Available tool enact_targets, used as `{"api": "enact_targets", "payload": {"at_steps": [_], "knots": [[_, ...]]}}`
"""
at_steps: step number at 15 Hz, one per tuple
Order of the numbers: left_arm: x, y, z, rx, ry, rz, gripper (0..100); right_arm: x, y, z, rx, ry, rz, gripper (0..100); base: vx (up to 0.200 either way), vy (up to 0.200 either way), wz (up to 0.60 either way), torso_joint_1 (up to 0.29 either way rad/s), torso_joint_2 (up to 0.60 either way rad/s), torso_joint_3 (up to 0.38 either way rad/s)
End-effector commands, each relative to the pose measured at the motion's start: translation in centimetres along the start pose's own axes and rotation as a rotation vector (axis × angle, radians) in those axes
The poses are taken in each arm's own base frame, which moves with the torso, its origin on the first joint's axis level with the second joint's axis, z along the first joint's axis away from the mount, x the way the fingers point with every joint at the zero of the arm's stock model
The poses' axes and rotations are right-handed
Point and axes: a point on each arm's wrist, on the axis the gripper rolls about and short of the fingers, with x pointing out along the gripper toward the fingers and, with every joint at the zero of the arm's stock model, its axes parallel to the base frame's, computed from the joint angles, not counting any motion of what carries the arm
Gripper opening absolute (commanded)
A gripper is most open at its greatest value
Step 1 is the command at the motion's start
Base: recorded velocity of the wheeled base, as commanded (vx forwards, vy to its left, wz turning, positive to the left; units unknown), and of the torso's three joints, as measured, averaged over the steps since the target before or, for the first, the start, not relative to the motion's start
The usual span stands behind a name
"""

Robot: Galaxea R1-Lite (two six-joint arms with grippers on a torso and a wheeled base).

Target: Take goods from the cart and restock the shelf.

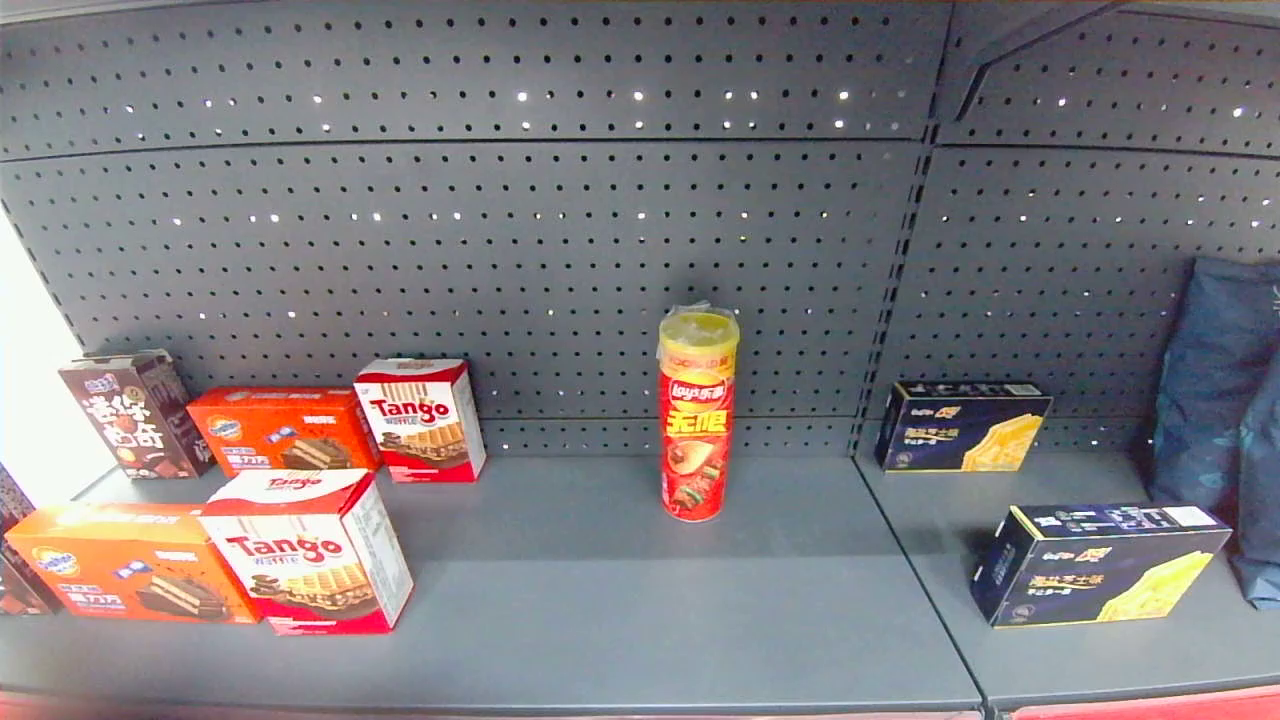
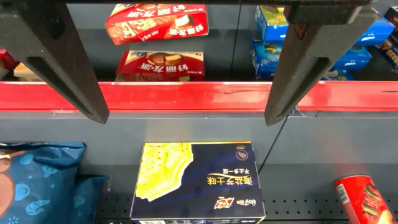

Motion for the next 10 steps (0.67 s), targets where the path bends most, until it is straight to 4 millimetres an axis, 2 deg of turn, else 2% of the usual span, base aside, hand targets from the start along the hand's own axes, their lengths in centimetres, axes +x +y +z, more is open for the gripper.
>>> {"api": "enact_targets", "payload": {"at_steps": [1, 10], "knots": [[0.00, 0.00, 0.00, 0.000, 0.000, 0.000, 100, 0.01, 0.00, 0.00, 0.000, 0.002, 0.002, 100, 0.000, 0.000, 0.00, 0.000, 0.00, 0.000], [0.00, 0.00, 0.00, 0.000, 0.000, 0.000, 100, 0.01, 0.00, 0.00, 0.000, 0.002, 0.002, 100, 0.000, 0.000, 0.00, 0.000, 0.00, 0.000]]}}
